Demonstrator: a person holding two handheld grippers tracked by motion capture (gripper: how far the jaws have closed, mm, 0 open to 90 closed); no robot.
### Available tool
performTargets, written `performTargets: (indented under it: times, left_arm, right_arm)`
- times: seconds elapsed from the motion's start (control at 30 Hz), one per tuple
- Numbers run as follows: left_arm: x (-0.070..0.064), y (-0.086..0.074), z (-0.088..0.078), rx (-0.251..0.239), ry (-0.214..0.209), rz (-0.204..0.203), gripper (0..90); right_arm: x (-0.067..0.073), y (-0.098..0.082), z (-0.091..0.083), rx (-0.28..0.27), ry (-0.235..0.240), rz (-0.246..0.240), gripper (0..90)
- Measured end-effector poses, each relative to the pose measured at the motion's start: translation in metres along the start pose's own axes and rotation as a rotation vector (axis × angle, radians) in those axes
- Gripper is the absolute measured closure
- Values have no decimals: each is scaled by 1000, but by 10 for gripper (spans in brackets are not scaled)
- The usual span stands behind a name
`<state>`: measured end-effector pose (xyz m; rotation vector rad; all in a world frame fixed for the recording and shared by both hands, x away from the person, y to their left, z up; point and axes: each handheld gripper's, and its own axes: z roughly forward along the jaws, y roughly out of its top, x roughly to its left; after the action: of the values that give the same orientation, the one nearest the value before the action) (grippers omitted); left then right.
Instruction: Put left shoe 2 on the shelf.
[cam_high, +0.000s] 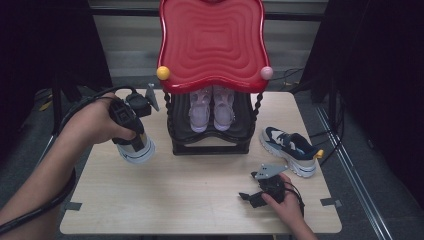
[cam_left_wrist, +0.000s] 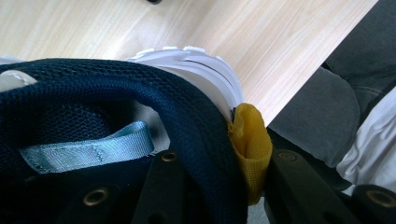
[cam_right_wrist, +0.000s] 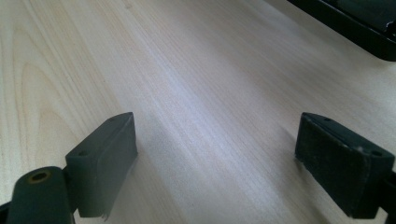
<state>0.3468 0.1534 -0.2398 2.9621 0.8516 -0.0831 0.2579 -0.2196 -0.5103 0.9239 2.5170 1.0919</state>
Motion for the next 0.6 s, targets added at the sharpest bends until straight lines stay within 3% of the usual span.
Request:
performTargets:
  times: [0.33,0.43,0.6]
  left_arm:
    - [-6,6,-37,-8,22,45,751]
    - [-8,8,-52,-23,43,64,751]
    - [-12,14,-72,-8,95,97,750]
  right_arm:
    - [0,0,0,4,4,2,123]
    - [0,0,0,4,4,2,123]
    - [0,0,0,3,4,1,123]
